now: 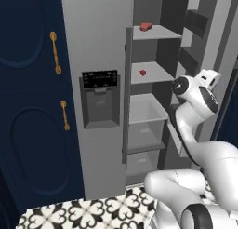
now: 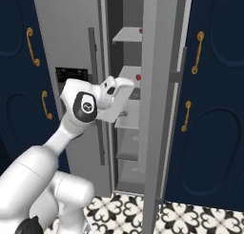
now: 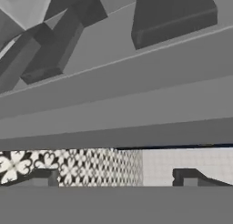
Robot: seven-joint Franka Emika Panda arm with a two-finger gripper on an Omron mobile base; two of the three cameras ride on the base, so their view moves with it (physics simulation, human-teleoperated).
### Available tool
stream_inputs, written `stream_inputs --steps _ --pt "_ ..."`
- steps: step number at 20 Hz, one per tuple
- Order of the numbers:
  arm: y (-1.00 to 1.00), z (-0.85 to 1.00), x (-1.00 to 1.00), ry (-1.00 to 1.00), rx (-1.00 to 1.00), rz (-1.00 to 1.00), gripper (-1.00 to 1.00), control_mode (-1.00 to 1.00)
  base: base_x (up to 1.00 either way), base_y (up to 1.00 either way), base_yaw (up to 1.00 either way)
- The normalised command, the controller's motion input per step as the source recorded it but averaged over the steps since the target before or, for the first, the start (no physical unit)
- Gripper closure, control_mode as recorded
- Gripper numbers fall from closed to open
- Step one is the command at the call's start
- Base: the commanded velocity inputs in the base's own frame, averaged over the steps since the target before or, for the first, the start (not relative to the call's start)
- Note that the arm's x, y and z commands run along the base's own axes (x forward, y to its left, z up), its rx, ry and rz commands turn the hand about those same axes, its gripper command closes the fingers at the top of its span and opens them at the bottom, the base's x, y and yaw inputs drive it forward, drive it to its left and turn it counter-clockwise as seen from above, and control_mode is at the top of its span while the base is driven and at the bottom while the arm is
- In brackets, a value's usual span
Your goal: Take the strawberry from the fridge and place it on top of the pancake, located on the dining counter.
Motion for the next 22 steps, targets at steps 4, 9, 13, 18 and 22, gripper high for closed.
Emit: stream_inputs --steps 4,9,13,18,22 --pt "-0.52 -0.01 0.11 0.06 -0.06 0.0 -1.0 -1.0 0.0 0.0 0.0" --pt "-0.54 -0.01 0.23 0.07 -0.06 0.0 -1.0 -1.0 0.0 0.0 0.0" --pt "-0.61 0.0 0.31 0.07 -0.05 0.01 -1.0 -1.0 0.0 0.0 0.0" --pt "-0.7 -0.03 0.33 0.01 -0.01 0.07 -1.0 -1.0 0.0 0.0 0.0" --pt "-0.8 -0.06 0.34 0.0 0.0 0.11 -1.0 -1.0 0.0 0.0 0.0"
